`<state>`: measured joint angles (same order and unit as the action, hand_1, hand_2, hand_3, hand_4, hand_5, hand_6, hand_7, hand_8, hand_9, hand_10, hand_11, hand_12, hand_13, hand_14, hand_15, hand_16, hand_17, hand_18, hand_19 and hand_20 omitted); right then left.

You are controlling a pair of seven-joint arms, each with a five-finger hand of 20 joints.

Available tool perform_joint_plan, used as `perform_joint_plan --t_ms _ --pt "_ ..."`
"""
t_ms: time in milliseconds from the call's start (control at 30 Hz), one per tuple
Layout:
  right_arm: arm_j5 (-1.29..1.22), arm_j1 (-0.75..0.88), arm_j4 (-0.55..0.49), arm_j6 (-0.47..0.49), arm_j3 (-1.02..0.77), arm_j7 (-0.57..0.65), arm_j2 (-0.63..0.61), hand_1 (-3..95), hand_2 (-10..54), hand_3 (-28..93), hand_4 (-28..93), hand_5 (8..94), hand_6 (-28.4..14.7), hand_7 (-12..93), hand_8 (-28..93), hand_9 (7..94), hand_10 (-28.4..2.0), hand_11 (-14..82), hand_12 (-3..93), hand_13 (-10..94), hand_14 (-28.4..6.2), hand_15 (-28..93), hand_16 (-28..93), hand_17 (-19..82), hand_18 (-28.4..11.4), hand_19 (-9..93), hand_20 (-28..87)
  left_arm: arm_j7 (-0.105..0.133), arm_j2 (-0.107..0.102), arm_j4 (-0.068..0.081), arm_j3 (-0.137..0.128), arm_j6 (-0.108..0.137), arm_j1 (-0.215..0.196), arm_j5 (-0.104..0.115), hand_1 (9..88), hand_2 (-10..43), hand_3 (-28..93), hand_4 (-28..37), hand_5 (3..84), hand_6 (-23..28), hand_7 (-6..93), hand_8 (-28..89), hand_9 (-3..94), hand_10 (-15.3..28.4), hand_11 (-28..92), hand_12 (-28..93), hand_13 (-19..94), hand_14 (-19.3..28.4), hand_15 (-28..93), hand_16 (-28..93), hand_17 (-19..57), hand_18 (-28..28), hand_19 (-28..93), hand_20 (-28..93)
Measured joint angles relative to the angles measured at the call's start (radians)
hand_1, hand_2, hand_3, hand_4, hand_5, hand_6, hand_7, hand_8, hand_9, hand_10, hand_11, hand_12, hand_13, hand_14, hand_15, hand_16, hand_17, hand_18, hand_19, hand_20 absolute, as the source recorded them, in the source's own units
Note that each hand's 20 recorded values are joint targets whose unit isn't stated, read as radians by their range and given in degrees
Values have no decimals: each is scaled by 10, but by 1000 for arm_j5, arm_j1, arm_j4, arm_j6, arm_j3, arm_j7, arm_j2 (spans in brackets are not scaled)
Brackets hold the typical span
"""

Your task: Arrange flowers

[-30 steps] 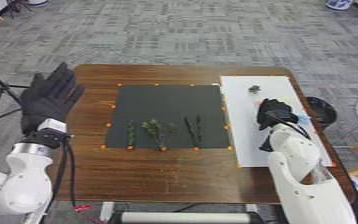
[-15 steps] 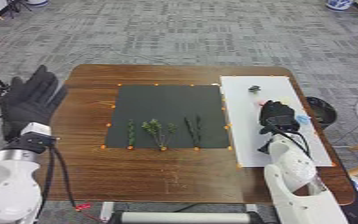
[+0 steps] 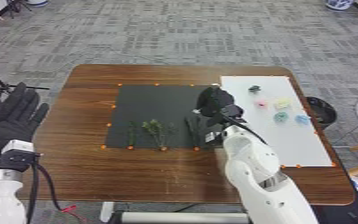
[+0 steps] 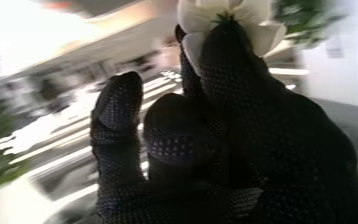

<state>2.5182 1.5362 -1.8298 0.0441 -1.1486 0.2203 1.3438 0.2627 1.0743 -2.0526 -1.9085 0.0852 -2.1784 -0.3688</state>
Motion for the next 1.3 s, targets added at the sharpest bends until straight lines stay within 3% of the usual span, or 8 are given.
perform_joint_plan --t_ms 133,367,600,933,1167,1300 --pt "5 -75 41 54 82 -81 51 651 -95 679 -283 743 32 371 -5 851 -54 122 455 756 -49 776 378 360 -194 785 452 12 4 -4 3 9 -7 11 251 182 592 -283 374 80 38 -75 294 131 124 56 198 91 96 -61 -70 108 313 44" --pt "-15 -131 57 220 157 -141 138 641 -95 689 -283 748 35 369 -7 853 -53 121 452 757 -50 776 376 359 -196 783 452 30 3 -12 15 21 -16 23 245 182 596 -283 375 79 37 -76 295 132 124 56 201 93 96 -61 -70 109 315 44" --pt "-16 -132 146 213 216 -141 219 588 -95 768 -283 783 46 330 9 873 -52 112 448 764 -53 775 369 363 -200 782 447 30 -2 -11 38 24 -10 24 249 182 591 -283 367 68 39 -79 299 121 113 53 215 87 84 -63 -58 106 302 43" --pt "127 -86 259 210 154 -163 389 542 -95 846 -283 820 50 274 39 889 -58 98 455 770 -56 776 365 363 -202 779 443 27 -20 -4 87 23 25 23 255 178 575 -283 356 51 37 -85 303 107 98 51 234 70 60 -56 -37 100 276 51" --pt "172 -107 303 204 157 -256 415 488 -95 924 -283 867 58 228 85 914 -61 90 461 773 -55 759 406 362 -204 778 442 34 -22 -3 89 17 33 23 252 176 575 -283 344 35 30 -88 305 91 77 46 234 48 59 -57 -24 95 255 55" --pt "219 -136 341 205 153 -300 439 485 -95 932 -273 900 57 195 115 927 -71 86 462 781 -54 742 432 361 -209 778 441 58 -25 -3 89 10 37 23 253 173 573 -283 334 19 30 -93 311 60 61 42 238 25 61 -68 1 86 218 59"
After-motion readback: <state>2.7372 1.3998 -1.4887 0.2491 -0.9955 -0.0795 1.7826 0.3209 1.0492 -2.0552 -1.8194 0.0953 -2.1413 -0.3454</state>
